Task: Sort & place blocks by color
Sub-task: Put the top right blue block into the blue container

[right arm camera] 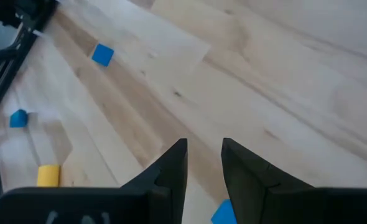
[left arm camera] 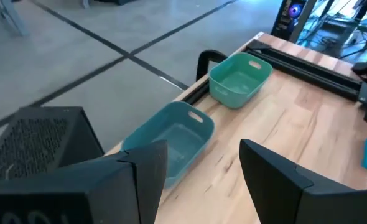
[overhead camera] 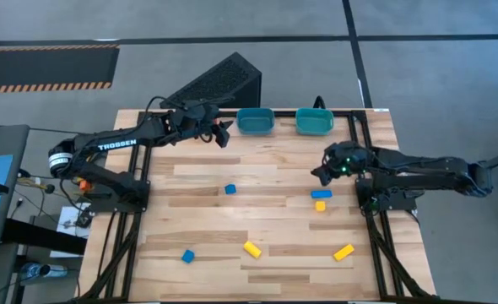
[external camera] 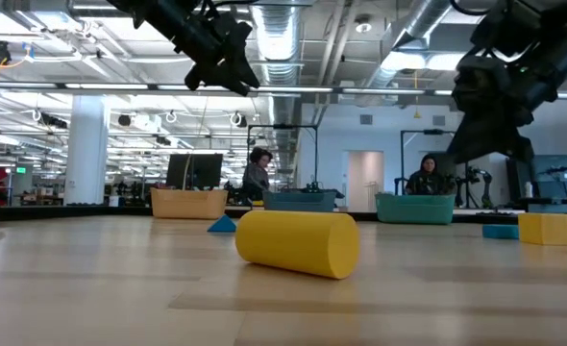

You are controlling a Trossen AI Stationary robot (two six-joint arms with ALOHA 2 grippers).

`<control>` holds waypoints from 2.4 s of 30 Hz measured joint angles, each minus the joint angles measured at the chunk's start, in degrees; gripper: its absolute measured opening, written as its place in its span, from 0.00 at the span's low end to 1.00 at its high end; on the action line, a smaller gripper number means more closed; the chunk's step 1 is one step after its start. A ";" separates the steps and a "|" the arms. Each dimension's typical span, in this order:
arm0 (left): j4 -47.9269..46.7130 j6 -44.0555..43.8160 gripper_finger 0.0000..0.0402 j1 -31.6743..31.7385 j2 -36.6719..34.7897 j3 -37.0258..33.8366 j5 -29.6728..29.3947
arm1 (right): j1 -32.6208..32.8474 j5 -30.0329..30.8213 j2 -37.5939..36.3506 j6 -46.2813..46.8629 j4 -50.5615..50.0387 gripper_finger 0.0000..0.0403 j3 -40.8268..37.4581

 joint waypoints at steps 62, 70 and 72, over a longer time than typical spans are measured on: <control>6.11 4.23 0.46 0.42 0.00 0.00 1.26 | 25.58 16.40 36.76 -33.04 -18.44 0.53 15.06; 6.40 4.19 0.46 1.86 0.00 0.00 1.01 | 23.64 15.83 37.41 -33.03 -18.62 0.53 15.18; 6.40 4.19 0.46 2.29 0.00 0.00 1.00 | 22.51 15.78 36.42 -31.66 -19.65 0.53 16.04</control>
